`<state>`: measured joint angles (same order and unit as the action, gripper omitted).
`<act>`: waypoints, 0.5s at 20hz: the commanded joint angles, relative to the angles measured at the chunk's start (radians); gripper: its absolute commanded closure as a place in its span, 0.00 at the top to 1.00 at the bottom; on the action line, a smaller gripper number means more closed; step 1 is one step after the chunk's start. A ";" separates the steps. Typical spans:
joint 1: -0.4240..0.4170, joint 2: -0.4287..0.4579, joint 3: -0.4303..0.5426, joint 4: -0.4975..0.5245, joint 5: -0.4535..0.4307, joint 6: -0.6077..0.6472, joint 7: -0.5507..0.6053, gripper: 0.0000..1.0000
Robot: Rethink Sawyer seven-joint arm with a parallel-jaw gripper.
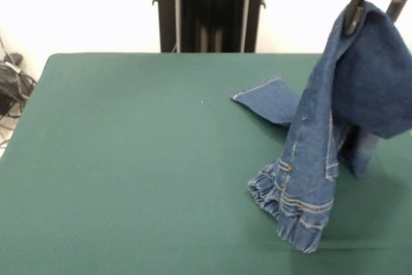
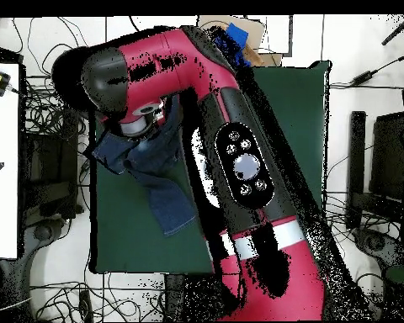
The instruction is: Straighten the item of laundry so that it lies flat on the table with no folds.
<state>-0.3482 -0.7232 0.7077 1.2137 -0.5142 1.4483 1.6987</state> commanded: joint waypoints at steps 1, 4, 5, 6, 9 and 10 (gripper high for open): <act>0.014 0.026 -0.012 -0.003 -0.042 -0.068 -0.112 1.00; 0.013 0.034 -0.014 -0.018 -0.048 -0.063 -0.121 1.00; 0.010 0.035 -0.015 -0.021 -0.050 -0.061 -0.125 1.00; 0.007 0.036 -0.015 -0.023 -0.051 -0.060 -0.130 1.00; 0.006 0.053 -0.016 -0.055 -0.055 -0.045 -0.140 1.00; 0.005 0.058 -0.016 -0.064 -0.055 -0.038 -0.146 1.00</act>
<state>-0.3479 -0.7108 0.7079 1.1731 -0.5183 1.4483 1.6987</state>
